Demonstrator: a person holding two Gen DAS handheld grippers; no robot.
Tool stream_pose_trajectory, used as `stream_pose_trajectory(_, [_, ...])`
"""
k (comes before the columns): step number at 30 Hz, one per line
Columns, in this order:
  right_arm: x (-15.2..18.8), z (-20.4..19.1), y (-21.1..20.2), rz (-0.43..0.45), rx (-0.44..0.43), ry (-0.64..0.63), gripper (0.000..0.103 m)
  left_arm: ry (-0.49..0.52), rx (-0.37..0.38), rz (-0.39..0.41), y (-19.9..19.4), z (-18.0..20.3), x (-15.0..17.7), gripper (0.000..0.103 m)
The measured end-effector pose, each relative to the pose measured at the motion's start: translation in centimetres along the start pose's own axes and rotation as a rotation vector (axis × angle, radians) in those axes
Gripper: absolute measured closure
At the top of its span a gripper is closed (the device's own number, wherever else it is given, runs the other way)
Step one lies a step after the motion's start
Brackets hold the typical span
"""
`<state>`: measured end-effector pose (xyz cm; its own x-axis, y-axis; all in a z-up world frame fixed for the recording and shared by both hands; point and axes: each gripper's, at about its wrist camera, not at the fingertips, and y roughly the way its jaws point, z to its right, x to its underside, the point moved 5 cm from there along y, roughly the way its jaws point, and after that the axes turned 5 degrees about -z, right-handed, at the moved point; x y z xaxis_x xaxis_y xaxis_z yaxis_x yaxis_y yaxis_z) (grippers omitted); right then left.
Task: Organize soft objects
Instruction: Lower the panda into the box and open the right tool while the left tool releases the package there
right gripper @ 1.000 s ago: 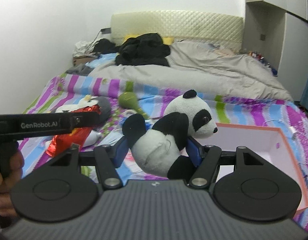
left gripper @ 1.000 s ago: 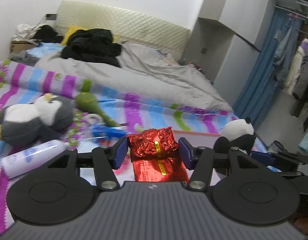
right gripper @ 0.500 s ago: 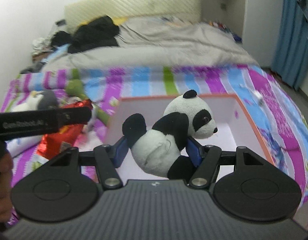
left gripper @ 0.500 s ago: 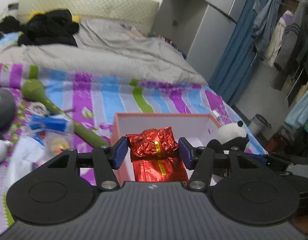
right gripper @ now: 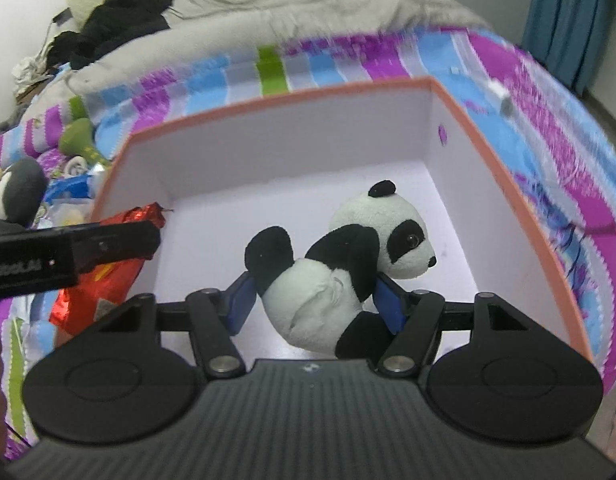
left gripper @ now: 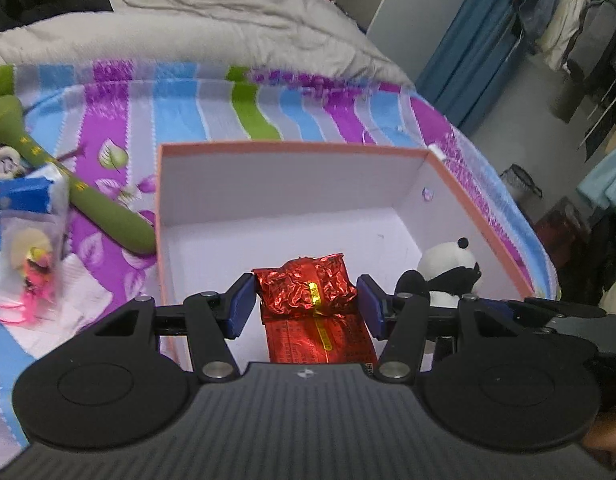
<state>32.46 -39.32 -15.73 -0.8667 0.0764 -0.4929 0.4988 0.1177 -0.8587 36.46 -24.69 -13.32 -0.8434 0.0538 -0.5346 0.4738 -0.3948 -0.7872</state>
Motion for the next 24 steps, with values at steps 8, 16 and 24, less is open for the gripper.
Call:
stream_pose_trajectory(8, [0.3, 1.2, 0.3, -0.017, -0.001, 0.034, 0.019, -0.008, 0.003, -0.019, 0.7, 0.1, 0.3, 0.032])
stream_pose_trajectory(16, [0.2, 0.2, -3.4, 0.058, -0.014, 0.038, 0.019, 0.018, -0.048, 0.074, -4.1, 0.4, 0.5, 0.029])
stream_pose_trajectory(24, [0.5, -2.6, -9.3, 0.172, -0.068, 0.024, 0.019, 0.037, -0.088, 0.206, -12.0, 0.2, 1.6, 0.029])
